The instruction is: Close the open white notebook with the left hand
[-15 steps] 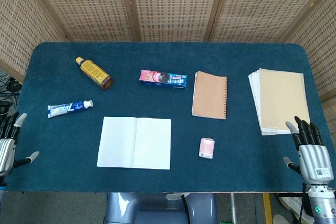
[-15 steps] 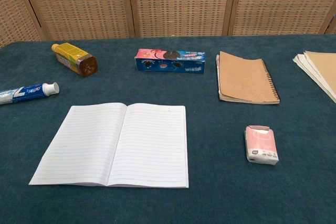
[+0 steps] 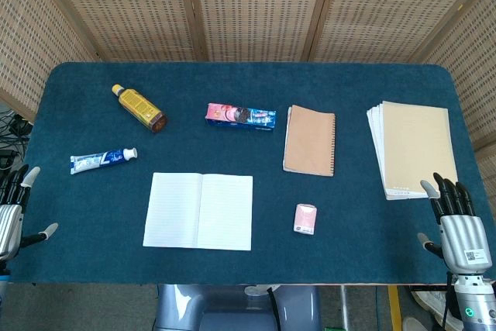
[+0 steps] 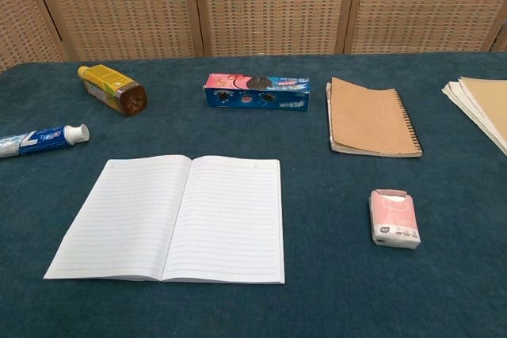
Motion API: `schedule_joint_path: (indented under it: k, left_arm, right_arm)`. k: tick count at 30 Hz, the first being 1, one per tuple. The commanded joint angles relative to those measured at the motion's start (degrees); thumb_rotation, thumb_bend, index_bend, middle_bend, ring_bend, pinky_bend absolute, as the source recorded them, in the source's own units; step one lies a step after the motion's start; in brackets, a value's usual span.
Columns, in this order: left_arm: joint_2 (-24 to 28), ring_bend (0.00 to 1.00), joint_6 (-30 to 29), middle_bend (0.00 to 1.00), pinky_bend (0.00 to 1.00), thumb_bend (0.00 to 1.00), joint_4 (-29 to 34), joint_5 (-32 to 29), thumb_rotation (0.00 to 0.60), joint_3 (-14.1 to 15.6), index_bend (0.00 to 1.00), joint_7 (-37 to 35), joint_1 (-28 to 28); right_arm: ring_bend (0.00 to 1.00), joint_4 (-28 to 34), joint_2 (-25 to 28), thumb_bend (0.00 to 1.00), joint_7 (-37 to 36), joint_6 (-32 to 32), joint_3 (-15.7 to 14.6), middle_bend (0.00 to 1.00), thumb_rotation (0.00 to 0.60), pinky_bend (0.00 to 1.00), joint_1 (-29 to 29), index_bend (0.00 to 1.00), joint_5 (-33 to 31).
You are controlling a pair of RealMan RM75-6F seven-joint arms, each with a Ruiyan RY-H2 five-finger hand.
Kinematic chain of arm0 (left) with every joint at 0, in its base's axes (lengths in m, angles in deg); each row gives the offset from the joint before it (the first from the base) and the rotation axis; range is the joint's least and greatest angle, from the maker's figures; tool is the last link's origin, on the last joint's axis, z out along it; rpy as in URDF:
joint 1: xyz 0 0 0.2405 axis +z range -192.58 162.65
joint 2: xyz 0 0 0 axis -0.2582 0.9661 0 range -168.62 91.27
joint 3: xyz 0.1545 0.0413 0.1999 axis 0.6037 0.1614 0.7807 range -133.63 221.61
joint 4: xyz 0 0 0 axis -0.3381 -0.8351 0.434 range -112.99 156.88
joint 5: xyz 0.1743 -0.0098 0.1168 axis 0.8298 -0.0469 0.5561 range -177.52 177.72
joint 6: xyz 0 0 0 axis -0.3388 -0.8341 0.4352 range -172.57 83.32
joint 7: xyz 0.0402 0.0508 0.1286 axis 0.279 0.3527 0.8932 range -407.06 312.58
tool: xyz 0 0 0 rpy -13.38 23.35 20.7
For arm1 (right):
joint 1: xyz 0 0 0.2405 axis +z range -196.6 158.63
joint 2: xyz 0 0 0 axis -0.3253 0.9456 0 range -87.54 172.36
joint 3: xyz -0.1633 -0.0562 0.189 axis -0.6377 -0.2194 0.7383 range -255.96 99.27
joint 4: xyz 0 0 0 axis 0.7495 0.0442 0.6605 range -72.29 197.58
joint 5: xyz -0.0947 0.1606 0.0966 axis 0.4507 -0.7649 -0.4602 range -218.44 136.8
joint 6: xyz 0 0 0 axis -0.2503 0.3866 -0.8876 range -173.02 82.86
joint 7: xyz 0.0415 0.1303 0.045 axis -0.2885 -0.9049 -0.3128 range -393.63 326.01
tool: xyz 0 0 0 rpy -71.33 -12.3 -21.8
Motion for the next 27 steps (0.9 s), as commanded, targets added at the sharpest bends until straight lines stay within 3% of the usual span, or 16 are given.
schedule_joint_path:
  k: [1, 18, 22, 27]
  left_arm:
    - [-0.05, 0.0, 0.34, 0.0, 0.0, 0.0, -0.05, 0.08, 0.6, 0.0, 0.0, 0.0, -0.22]
    - [-1.79, 0.0, 3.57, 0.0, 0.0, 0.0, 2.02, 3.22, 0.6, 2.69, 0.0, 4.29, -1.74]
    - [-3.67, 0.0, 5.2, 0.0, 0.0, 0.12, 2.24, 5.11, 0.6, 3.4, 0.0, 7.77, -3.14]
    - [-6.59, 0.0, 7.44, 0.0, 0.0, 0.15, 3.51, 6.58, 0.6, 3.79, 0.0, 12.34, -5.0]
  right_arm:
    - [0.0, -0.5, -0.49, 0.13, 0.25, -0.25, -0.07, 0.0, 0.6, 0.0, 0.06, 0.0, -0.12]
    - [0.0, 0.06, 0.11, 0.13, -1.41, -1.44, -0.15, 0.0, 0.6, 0.0, 0.2, 0.0, -0.9]
    - [0.0, 0.09, 0.28, 0.13, -1.93, -1.38, -0.14, 0.0, 0.6, 0.0, 0.2, 0.0, -0.79]
    - [0.0, 0.19, 0.42, 0.13, -2.53, -1.35, -0.24, 0.0, 0.6, 0.0, 0.19, 0.0, -0.54]
